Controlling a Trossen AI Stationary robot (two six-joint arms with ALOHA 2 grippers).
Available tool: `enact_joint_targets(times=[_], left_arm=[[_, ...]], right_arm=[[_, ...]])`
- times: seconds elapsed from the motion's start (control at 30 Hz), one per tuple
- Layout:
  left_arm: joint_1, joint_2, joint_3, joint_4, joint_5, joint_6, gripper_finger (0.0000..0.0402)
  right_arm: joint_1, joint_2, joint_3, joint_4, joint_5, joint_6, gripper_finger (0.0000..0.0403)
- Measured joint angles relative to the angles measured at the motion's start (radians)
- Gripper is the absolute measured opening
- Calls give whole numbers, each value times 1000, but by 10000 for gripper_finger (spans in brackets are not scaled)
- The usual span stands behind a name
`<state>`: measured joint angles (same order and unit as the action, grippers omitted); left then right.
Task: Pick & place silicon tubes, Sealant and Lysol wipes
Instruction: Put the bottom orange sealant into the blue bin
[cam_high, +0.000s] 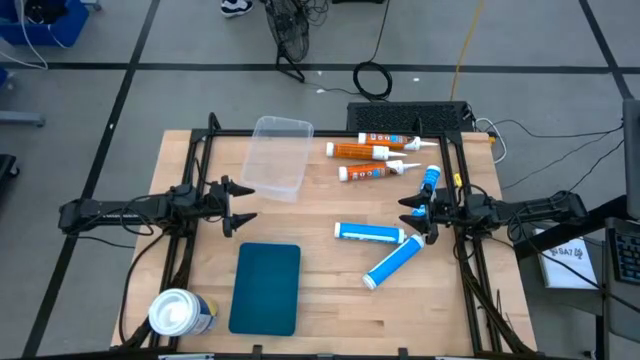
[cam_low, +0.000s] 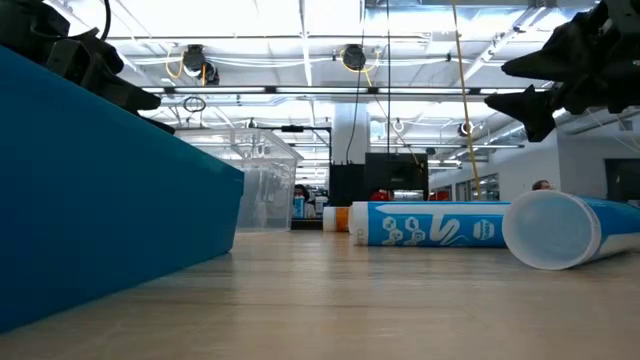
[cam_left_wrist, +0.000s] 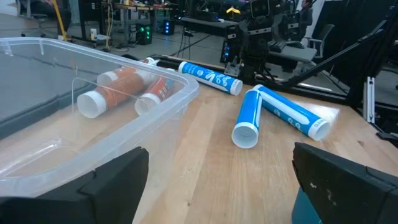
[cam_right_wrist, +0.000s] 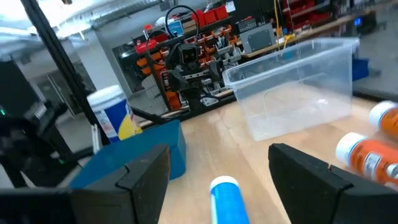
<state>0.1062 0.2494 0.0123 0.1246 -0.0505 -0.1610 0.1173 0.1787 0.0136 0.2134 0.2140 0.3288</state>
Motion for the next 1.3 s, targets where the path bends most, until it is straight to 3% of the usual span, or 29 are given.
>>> enact_joint_targets(times=[0.33, 0.6, 1.3], left_arm=[[0, 0, 0, 0, 0, 0, 392], [0, 0, 0, 0, 0, 0, 392], [0, 0, 0, 0, 0, 0, 392]], right_arm=[[0, 0, 0, 17, 191, -94, 254], [0, 4, 0, 272, 443, -293, 254], [0, 193, 0, 354, 466, -262, 254]])
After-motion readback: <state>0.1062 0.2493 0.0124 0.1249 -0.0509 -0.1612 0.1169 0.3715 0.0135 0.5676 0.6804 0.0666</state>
